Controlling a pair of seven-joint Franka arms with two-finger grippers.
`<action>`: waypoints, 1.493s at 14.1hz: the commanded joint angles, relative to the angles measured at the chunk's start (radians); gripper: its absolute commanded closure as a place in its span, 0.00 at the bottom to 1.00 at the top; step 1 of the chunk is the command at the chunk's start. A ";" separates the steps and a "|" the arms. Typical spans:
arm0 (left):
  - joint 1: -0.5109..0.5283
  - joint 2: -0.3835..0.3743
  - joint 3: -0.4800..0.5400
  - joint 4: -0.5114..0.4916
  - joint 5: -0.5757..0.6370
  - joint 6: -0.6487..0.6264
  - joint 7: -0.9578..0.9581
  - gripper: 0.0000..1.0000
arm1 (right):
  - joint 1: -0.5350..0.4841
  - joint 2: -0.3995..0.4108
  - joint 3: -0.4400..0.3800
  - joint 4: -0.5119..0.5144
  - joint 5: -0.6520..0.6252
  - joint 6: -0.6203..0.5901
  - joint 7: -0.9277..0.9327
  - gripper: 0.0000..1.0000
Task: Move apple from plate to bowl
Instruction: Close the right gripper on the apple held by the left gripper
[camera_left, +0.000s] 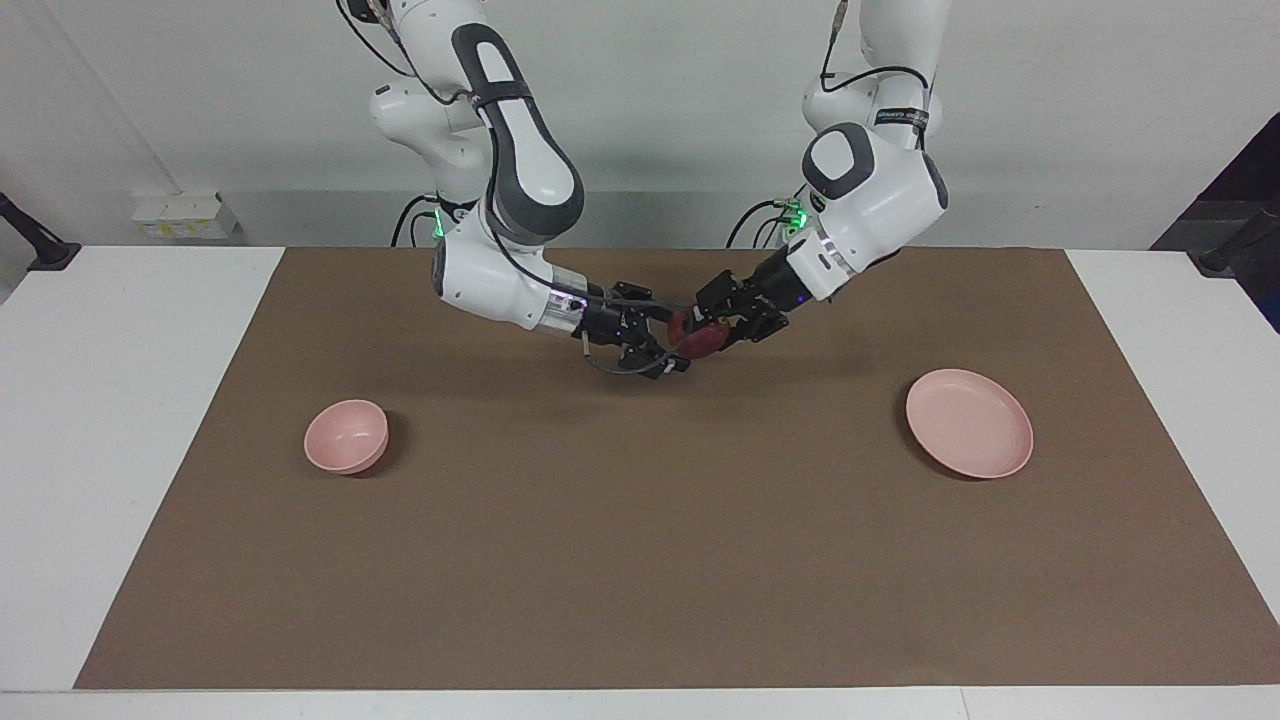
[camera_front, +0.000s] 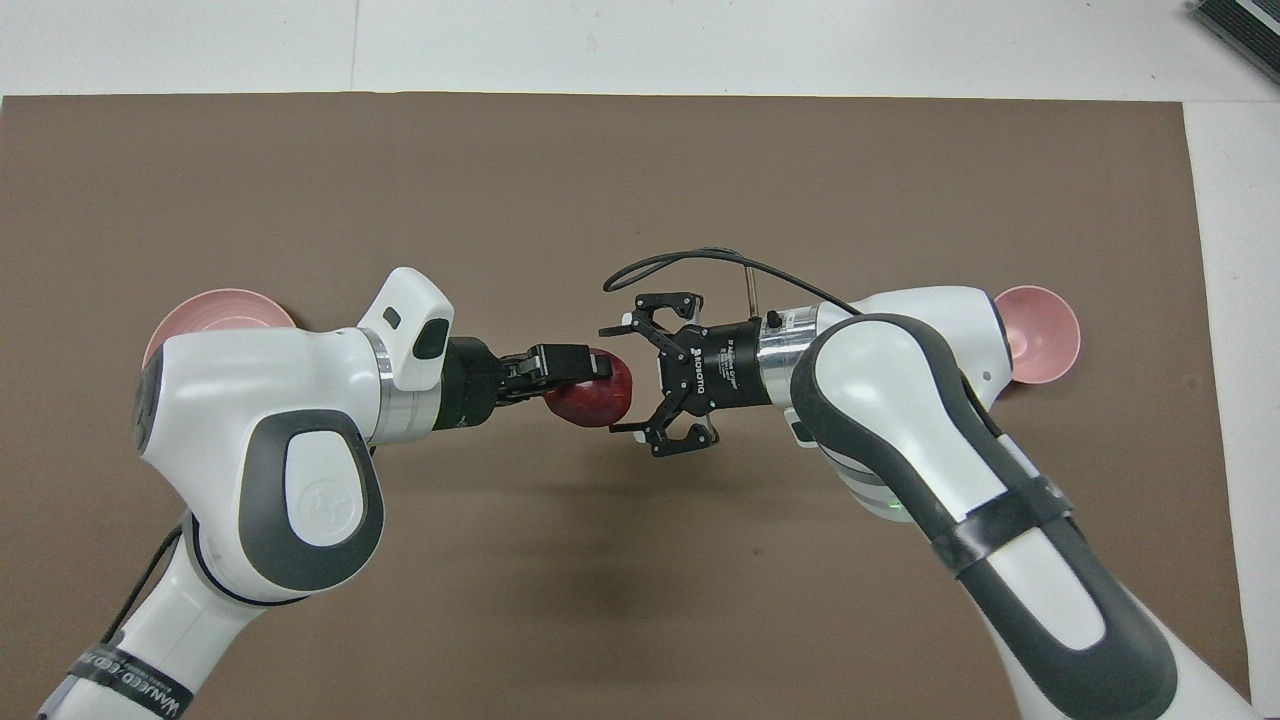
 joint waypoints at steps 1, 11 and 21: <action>-0.018 -0.009 -0.013 0.001 -0.019 0.024 -0.034 1.00 | 0.031 -0.013 0.001 -0.012 0.057 0.060 -0.008 0.00; -0.016 -0.006 -0.013 0.004 -0.017 0.027 -0.050 1.00 | 0.048 -0.012 0.000 0.002 0.051 0.077 0.008 1.00; -0.001 0.001 -0.008 0.027 0.070 0.008 -0.049 0.00 | 0.034 -0.018 -0.002 0.004 0.013 0.068 0.009 1.00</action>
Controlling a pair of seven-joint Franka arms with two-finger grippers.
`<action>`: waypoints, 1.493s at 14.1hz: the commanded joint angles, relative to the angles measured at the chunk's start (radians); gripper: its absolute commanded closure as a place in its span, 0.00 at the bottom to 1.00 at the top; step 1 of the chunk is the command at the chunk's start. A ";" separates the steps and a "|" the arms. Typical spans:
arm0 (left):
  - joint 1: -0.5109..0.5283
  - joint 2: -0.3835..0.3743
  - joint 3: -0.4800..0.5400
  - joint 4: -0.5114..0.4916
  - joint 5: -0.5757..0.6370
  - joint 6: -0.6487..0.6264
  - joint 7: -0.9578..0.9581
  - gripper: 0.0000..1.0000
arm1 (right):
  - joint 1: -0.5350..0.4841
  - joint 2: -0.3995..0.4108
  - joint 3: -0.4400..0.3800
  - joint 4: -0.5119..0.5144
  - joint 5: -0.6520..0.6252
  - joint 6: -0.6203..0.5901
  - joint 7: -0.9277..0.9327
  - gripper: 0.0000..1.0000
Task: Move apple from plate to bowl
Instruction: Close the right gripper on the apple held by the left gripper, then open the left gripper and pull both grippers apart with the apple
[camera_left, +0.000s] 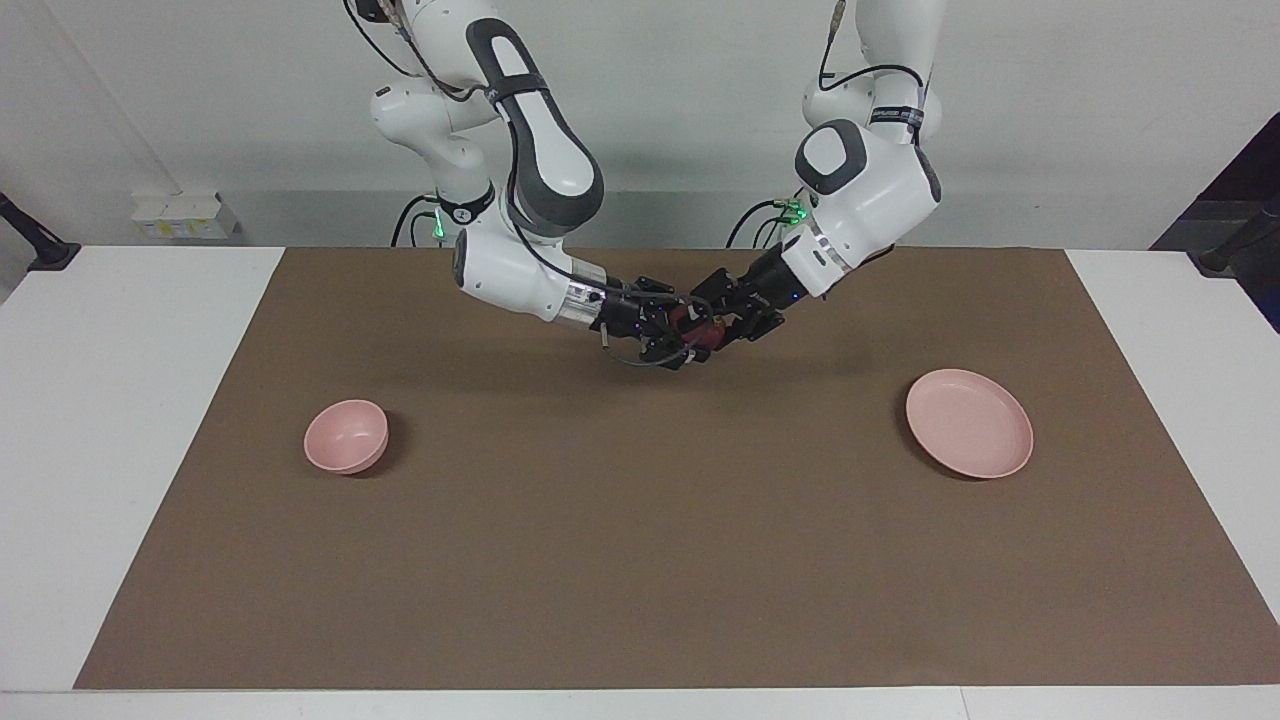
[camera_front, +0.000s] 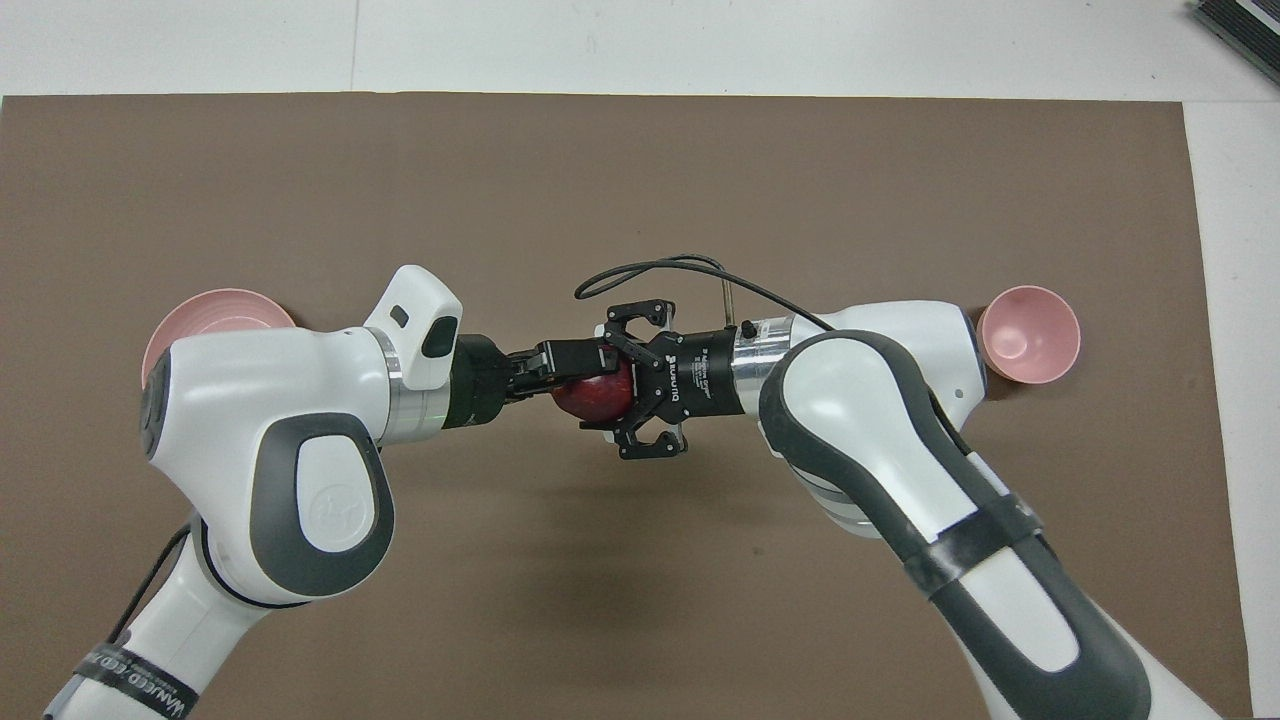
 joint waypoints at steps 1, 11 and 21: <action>0.001 0.002 0.008 0.017 0.070 -0.014 -0.020 0.00 | -0.014 -0.016 -0.002 0.001 -0.024 0.008 0.007 1.00; 0.157 0.014 0.015 0.018 0.499 -0.083 -0.011 0.00 | -0.072 -0.049 -0.011 0.046 -0.415 0.001 0.001 1.00; 0.294 0.002 0.018 0.309 0.913 -0.448 0.049 0.00 | -0.219 -0.041 -0.013 0.089 -0.857 -0.012 -0.231 1.00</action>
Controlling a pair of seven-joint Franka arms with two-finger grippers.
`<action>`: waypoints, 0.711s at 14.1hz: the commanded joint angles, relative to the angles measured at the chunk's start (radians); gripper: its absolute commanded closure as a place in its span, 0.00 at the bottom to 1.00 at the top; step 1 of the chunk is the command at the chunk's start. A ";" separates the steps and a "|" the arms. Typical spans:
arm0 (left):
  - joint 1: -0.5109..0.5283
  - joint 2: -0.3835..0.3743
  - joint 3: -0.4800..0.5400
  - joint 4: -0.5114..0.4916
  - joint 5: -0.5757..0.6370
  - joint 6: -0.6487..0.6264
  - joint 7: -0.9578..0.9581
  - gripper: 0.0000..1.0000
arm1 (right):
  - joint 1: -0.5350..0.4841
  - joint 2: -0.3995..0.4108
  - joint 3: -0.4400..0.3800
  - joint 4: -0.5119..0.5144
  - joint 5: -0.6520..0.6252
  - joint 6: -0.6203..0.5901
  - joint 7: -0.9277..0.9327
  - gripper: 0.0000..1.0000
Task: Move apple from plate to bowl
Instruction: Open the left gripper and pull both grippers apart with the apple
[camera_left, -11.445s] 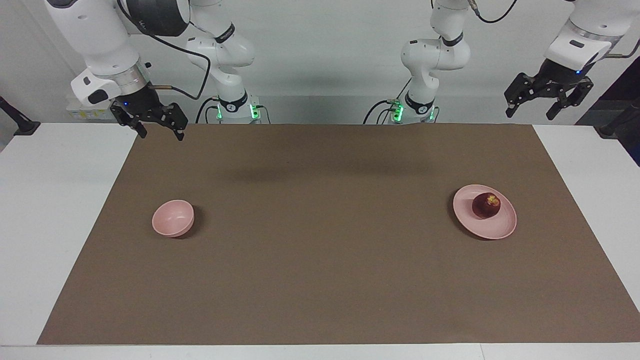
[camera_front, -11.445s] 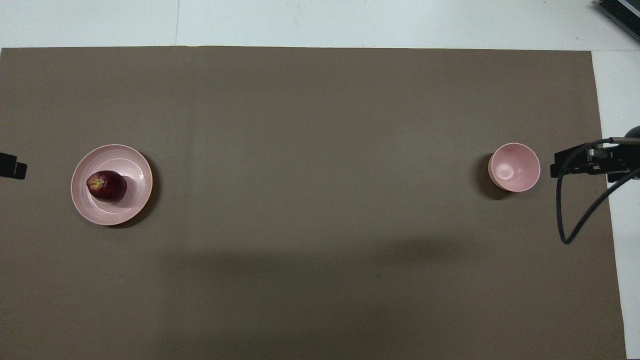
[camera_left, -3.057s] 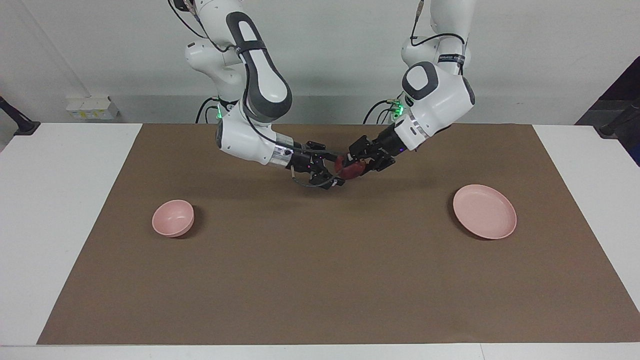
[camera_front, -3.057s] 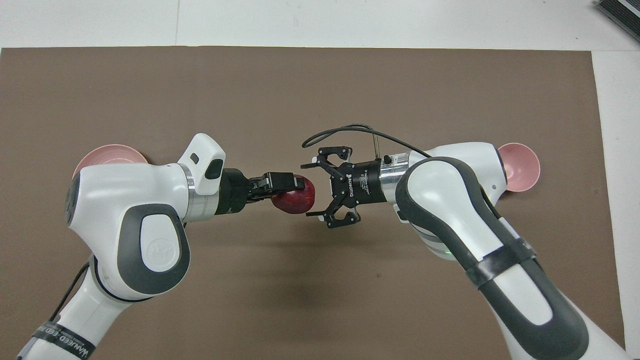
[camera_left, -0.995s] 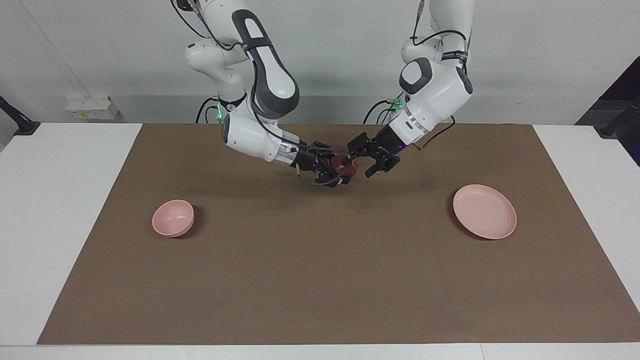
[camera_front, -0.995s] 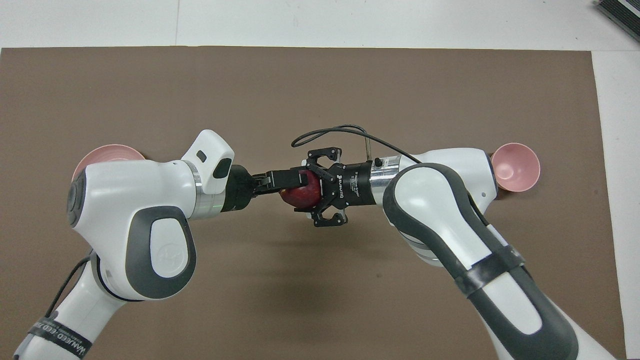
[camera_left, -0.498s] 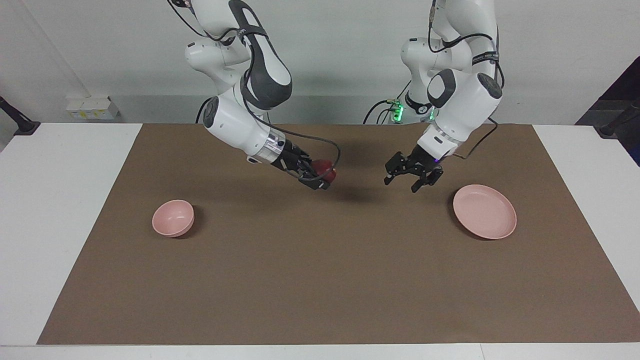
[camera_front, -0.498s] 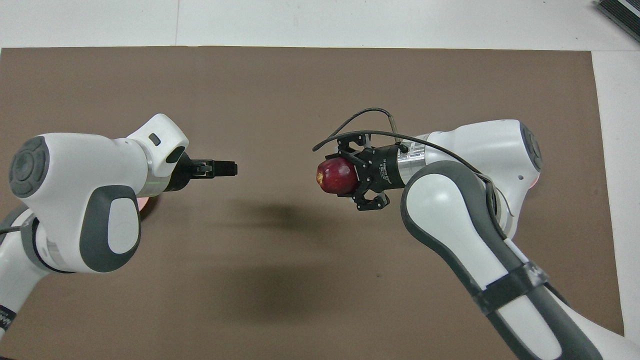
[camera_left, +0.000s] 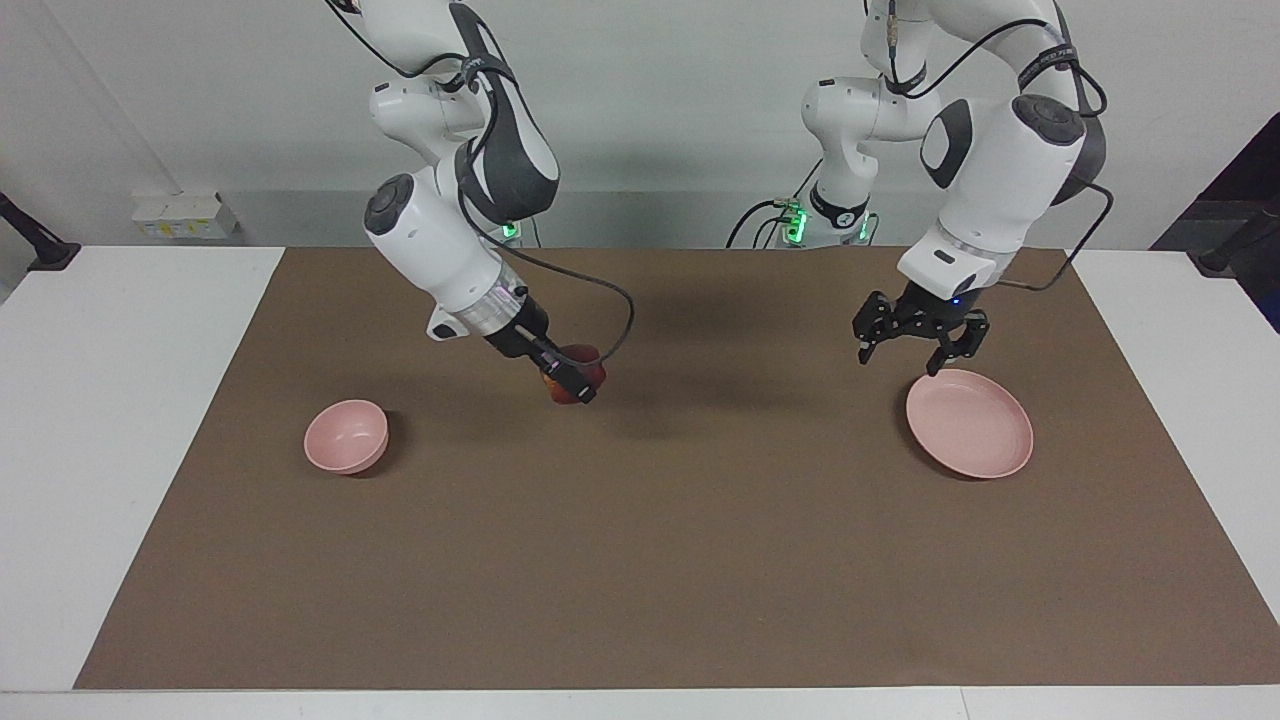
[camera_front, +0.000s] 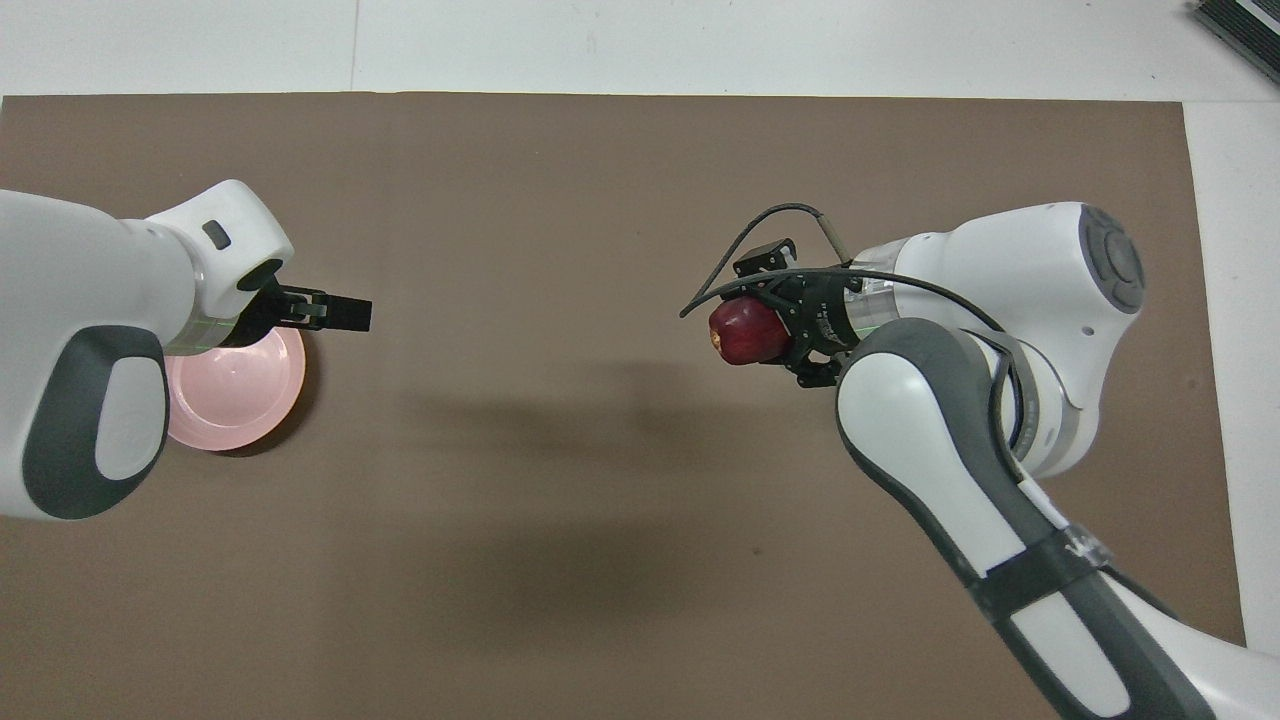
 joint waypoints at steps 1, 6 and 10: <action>0.017 0.001 -0.006 0.117 0.025 -0.134 0.024 0.00 | -0.053 -0.001 0.007 0.011 -0.120 -0.012 -0.108 1.00; 0.041 -0.010 -0.003 0.284 0.086 -0.327 0.053 0.00 | -0.150 0.002 0.006 0.008 -0.226 -0.005 -0.393 1.00; 0.067 -0.010 0.013 0.365 0.092 -0.435 0.072 0.00 | -0.231 0.005 0.007 -0.012 -0.446 0.050 -0.492 1.00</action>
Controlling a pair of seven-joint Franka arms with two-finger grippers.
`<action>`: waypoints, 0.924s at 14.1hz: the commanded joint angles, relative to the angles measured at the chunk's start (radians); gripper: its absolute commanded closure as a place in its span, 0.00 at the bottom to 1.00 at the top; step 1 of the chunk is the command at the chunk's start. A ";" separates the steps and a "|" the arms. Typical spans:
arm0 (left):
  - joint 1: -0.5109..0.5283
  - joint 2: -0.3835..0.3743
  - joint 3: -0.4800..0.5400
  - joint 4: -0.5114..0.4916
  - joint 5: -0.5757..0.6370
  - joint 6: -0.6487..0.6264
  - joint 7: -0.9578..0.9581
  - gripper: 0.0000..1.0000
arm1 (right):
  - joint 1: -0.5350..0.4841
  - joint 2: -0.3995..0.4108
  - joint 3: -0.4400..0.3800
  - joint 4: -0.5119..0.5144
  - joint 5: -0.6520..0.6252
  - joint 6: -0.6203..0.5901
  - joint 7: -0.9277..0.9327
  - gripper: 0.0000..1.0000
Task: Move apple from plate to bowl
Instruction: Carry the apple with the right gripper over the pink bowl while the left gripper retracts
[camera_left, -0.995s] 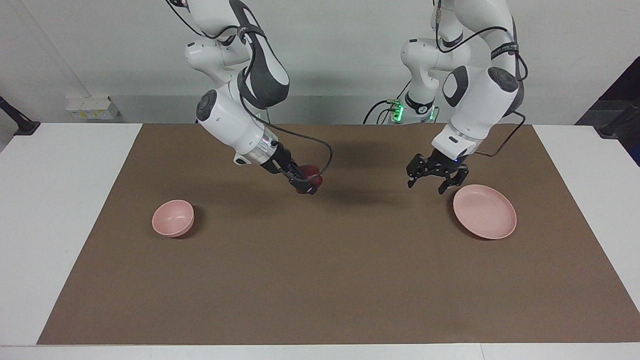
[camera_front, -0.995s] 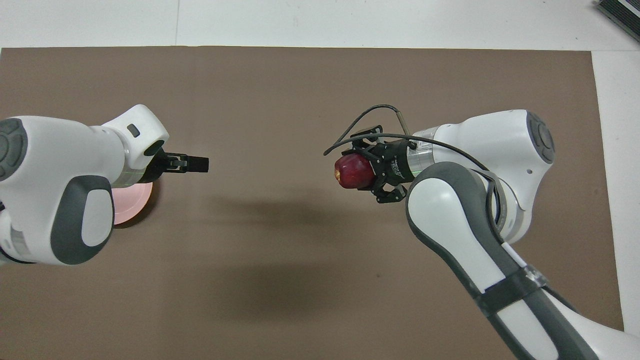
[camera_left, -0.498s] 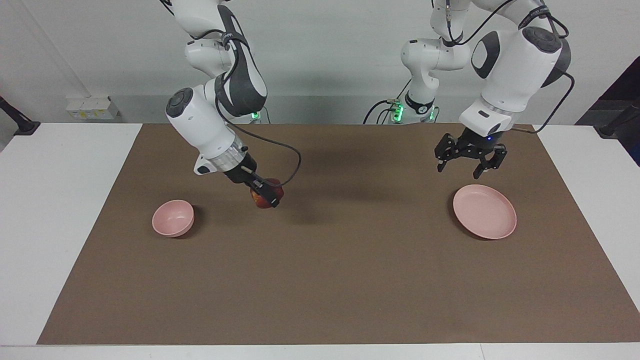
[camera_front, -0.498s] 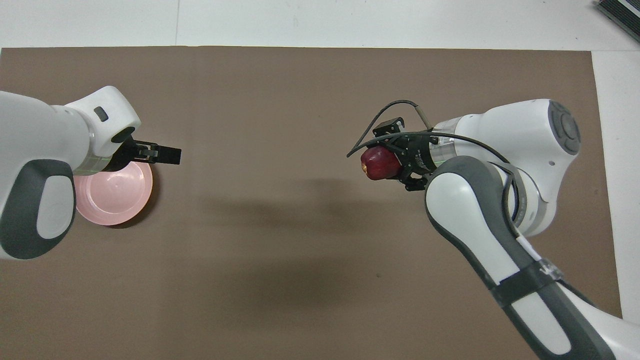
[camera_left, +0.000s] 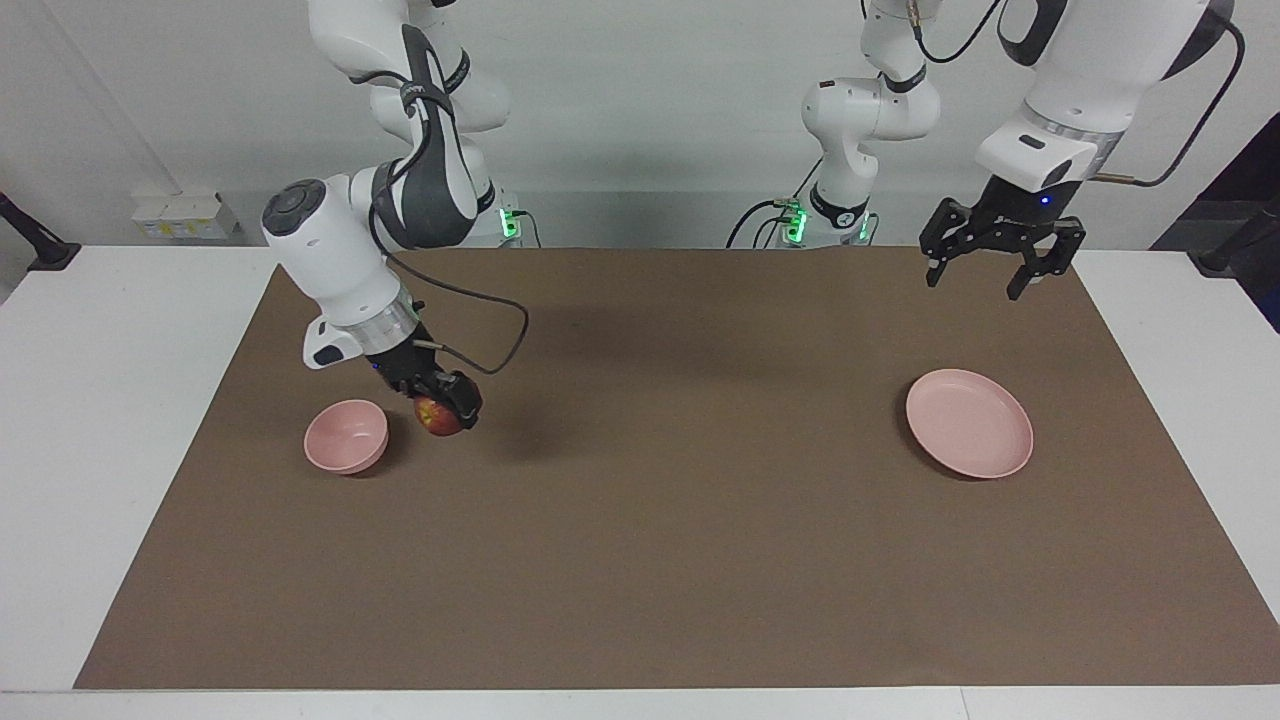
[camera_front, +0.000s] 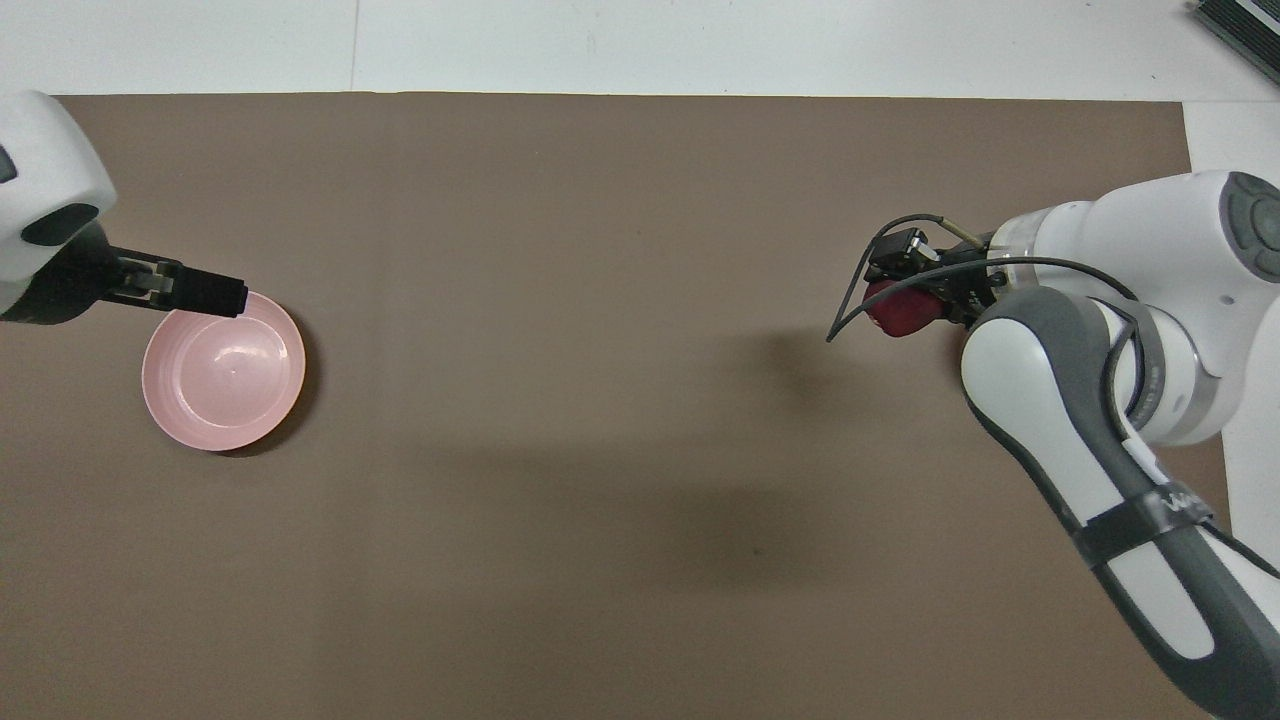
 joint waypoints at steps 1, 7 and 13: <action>0.021 0.010 0.011 0.052 0.018 -0.075 0.019 0.00 | -0.051 0.000 0.012 -0.023 -0.153 0.061 -0.052 1.00; 0.005 0.022 0.093 0.089 0.004 -0.128 0.077 0.00 | -0.160 -0.026 0.011 -0.115 -0.266 0.141 -0.155 1.00; 0.007 0.051 0.112 0.140 0.042 -0.187 0.080 0.00 | -0.198 -0.028 0.011 -0.313 -0.272 0.425 -0.167 1.00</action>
